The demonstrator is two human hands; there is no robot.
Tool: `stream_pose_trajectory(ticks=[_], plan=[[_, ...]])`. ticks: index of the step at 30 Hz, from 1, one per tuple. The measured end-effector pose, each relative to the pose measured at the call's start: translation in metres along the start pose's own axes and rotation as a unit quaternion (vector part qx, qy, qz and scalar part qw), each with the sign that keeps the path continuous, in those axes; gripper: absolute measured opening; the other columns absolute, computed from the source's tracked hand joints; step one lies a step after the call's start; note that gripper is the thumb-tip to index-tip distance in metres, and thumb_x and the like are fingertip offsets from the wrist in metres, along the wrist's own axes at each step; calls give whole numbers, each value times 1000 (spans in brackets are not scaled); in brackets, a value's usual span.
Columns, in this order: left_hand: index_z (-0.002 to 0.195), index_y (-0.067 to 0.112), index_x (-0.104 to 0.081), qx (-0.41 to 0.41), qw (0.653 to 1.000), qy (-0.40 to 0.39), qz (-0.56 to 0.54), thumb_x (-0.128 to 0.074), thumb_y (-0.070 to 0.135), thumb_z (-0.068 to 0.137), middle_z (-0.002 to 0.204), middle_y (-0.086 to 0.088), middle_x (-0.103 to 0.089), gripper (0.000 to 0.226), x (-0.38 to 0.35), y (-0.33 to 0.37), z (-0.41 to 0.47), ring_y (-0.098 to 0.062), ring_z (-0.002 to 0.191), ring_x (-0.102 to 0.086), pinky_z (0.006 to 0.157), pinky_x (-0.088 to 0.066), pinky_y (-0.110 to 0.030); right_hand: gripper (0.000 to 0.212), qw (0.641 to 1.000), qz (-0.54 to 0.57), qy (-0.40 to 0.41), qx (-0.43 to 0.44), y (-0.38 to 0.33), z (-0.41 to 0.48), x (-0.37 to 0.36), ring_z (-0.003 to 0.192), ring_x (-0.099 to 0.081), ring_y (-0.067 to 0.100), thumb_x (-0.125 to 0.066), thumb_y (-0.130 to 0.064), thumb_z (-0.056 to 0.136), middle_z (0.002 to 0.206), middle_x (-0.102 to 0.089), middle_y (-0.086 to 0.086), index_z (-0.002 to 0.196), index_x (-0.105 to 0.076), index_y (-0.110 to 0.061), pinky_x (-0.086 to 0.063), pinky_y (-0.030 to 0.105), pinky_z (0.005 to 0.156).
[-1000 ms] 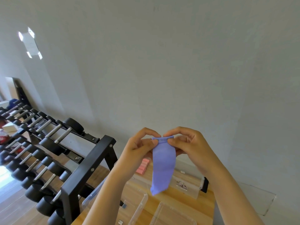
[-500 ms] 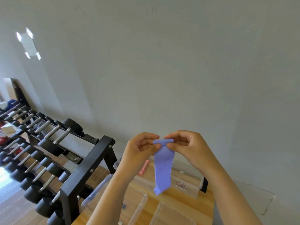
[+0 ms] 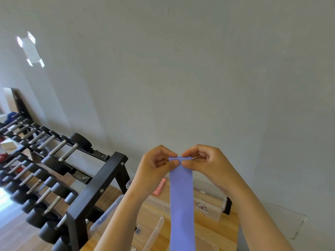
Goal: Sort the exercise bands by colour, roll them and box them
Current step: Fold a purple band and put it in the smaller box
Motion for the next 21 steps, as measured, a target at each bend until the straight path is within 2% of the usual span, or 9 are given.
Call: stream_pose_trajectory(ticks=[2,5,8,12,15,18,21], plan=[[88,9,-65,-2,1000,-4,2,-67,-1,87,86,-15,-74,11,-2,0,-1,-28,85,-72,76,-57,-32,7,1000,-3,27,10,1,1,1,83,-71,15,-76,-9,81,84,-74,1,84,-73,-14,-57,24,77],[97,8,-62,17,999,-24,-11,-62,10,93,89,-21,-72,4,-6,-1,-2,-34,86,-70,79,-54,-40,13,997,-18,64,47,-2,0,0,77,-70,8,-73,-3,81,78,-74,-3,78,-72,-16,-52,15,70],[95,1,-61,42,998,-40,-22,-56,17,95,89,-20,-74,17,-10,-2,0,-29,84,-72,80,-57,-45,18,994,-34,76,72,-3,-3,-3,77,-70,8,-72,0,81,77,-73,-4,76,-72,-18,-52,15,69],[96,-5,-61,16,999,-30,-13,-60,6,93,92,-12,-76,12,-8,3,2,-24,87,-72,77,-57,-34,19,994,-35,65,78,-4,-2,-4,82,-69,8,-70,-1,83,83,-72,-5,82,-69,-20,-54,19,75],[94,-2,-63,-4,1000,-16,8,-63,-2,90,87,-7,-76,3,-5,5,2,-17,83,-72,73,-55,-26,12,998,-18,41,37,2,1,-1,87,-69,9,-72,-12,85,89,-72,-5,92,-68,-21,-56,25,80],[92,2,-65,-14,1000,-14,10,-64,-4,89,89,-13,-75,6,-4,6,0,-22,87,-72,77,-57,-29,6,998,-14,43,31,3,2,-1,83,-70,13,-73,-14,85,82,-73,-2,86,-71,-19,-56,32,79],[100,2,-62,-9,999,-34,-4,-63,10,91,94,-17,-74,11,-7,6,-2,-28,91,-72,81,-58,-35,12,997,-16,53,60,0,0,-1,81,-71,10,-72,-4,83,81,-74,-4,83,-71,-16,-53,20,73]])
Point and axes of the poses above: each hand's wrist, its own z-axis towards the middle knuckle, its own x-axis out of the back of the hand, y = z × x, the point moved 4 cm from there along z, towards the middle knuckle
